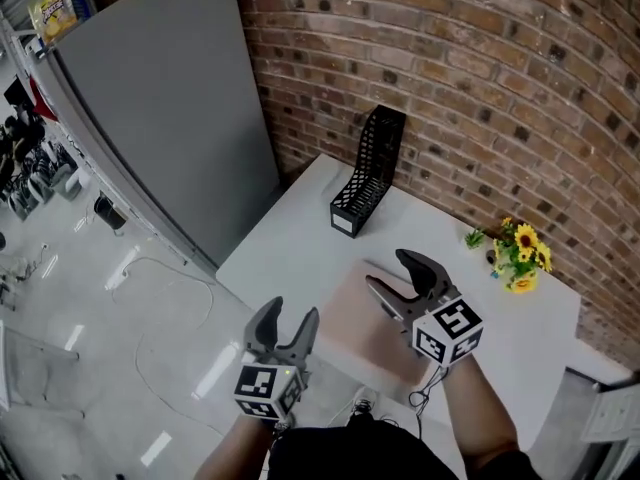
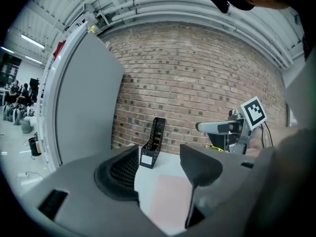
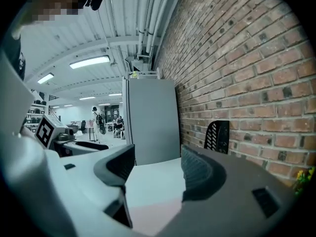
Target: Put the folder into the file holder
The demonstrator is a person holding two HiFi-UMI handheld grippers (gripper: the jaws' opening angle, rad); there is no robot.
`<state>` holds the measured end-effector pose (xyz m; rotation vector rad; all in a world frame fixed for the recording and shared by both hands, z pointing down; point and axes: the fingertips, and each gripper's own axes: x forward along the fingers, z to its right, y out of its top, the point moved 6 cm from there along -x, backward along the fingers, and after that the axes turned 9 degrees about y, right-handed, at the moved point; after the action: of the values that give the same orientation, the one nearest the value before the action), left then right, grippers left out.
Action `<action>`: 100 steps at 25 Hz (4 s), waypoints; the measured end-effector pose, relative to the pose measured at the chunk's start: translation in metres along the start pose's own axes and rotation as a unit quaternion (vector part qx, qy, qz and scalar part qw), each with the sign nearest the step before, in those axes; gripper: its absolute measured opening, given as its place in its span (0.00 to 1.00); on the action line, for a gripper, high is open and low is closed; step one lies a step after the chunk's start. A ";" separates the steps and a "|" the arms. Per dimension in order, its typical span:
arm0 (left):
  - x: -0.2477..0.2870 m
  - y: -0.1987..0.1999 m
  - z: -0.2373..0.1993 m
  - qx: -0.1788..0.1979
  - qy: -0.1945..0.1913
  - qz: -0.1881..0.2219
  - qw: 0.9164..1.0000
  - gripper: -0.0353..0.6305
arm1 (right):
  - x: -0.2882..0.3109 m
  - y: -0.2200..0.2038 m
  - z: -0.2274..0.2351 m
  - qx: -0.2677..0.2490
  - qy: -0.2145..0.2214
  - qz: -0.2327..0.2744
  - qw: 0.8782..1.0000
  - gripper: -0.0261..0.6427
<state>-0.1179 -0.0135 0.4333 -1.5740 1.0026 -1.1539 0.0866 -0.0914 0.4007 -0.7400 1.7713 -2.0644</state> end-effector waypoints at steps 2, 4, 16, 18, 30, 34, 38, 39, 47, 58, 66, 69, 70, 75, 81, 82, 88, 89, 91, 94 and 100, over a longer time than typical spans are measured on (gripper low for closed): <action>0.002 -0.005 0.005 -0.009 0.013 -0.003 1.000 0.42 | 0.000 -0.003 0.008 0.000 0.012 -0.004 1.000 0.49; 0.003 -0.011 0.010 -0.017 0.025 -0.005 1.000 0.43 | 0.000 -0.007 0.014 0.000 0.024 -0.008 1.000 0.49; 0.015 -0.060 0.016 -0.098 0.076 -0.069 0.990 0.44 | 0.012 -0.028 0.048 0.017 0.066 -0.046 0.997 0.50; 0.019 -0.068 0.012 -0.106 0.079 -0.080 0.988 0.45 | 0.019 -0.035 0.051 0.020 0.071 -0.060 0.995 0.50; 0.044 -0.129 -0.006 -0.164 0.070 -0.168 0.970 0.45 | 0.071 -0.095 0.074 0.042 0.103 -0.178 0.978 0.53; 0.050 -0.151 -0.009 -0.177 0.077 -0.192 0.962 0.46 | 0.087 -0.117 0.086 0.054 0.112 -0.213 0.969 0.55; 0.052 -0.170 -0.012 -0.199 0.088 -0.214 0.952 0.47 | 0.102 -0.142 0.095 0.066 0.121 -0.251 0.958 0.56; 0.052 -0.175 -0.013 -0.206 0.090 -0.219 0.950 0.47 | 0.105 -0.148 0.097 0.068 0.123 -0.262 0.955 0.57; 0.051 -0.207 -0.017 -0.265 0.102 -0.257 0.924 0.47 | 0.134 -0.184 0.105 0.093 0.148 -0.323 0.930 0.61; 0.061 -0.229 -0.018 -0.316 0.089 -0.284 0.901 0.47 | 0.157 -0.216 0.108 0.115 0.170 -0.380 0.902 0.71; 0.070 -0.235 -0.018 -0.317 0.076 -0.291 0.900 0.47 | 0.165 -0.240 0.103 0.115 0.195 -0.423 0.877 0.73; 0.073 -0.236 -0.020 -0.313 0.077 -0.289 0.902 0.47 | 0.166 -0.243 0.105 0.128 0.197 -0.419 0.877 0.73; 0.074 -0.236 -0.021 -0.313 0.077 -0.288 0.902 0.47 | 0.167 -0.244 0.105 0.131 0.197 -0.417 0.877 0.73; 0.076 -0.235 -0.024 -0.314 0.081 -0.293 0.900 0.47 | 0.166 -0.243 0.106 0.132 0.196 -0.416 0.878 0.72; 0.074 -0.226 -0.028 -0.307 0.078 -0.289 0.903 0.47 | 0.164 -0.226 0.101 0.109 0.192 -0.395 0.892 0.71; 0.074 -0.222 -0.029 -0.303 0.080 -0.283 0.907 0.47 | 0.164 -0.220 0.100 0.105 0.191 -0.388 0.896 0.71; 0.076 -0.173 -0.035 -0.256 0.089 -0.224 0.936 0.47 | 0.164 -0.164 0.100 0.073 0.182 -0.321 0.926 0.71; 0.076 -0.163 -0.036 -0.247 0.091 -0.213 0.941 0.47 | 0.163 -0.152 0.100 0.068 0.180 -0.307 0.932 0.71; 0.075 -0.142 -0.038 -0.229 0.096 -0.189 0.950 0.47 | 0.159 -0.128 0.098 0.055 0.175 -0.277 0.943 0.71; 0.072 -0.111 -0.039 -0.200 0.102 -0.154 0.962 0.47 | 0.150 -0.092 0.094 0.034 0.165 -0.231 0.958 0.71; 0.067 -0.050 -0.027 -0.129 0.103 -0.075 0.983 0.47 | 0.121 -0.034 0.093 0.021 0.143 -0.151 0.978 0.71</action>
<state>-0.1241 -0.0692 0.5006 -1.7858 1.2265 -1.3557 0.0443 -0.2284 0.4640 -0.7733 1.8497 -2.5113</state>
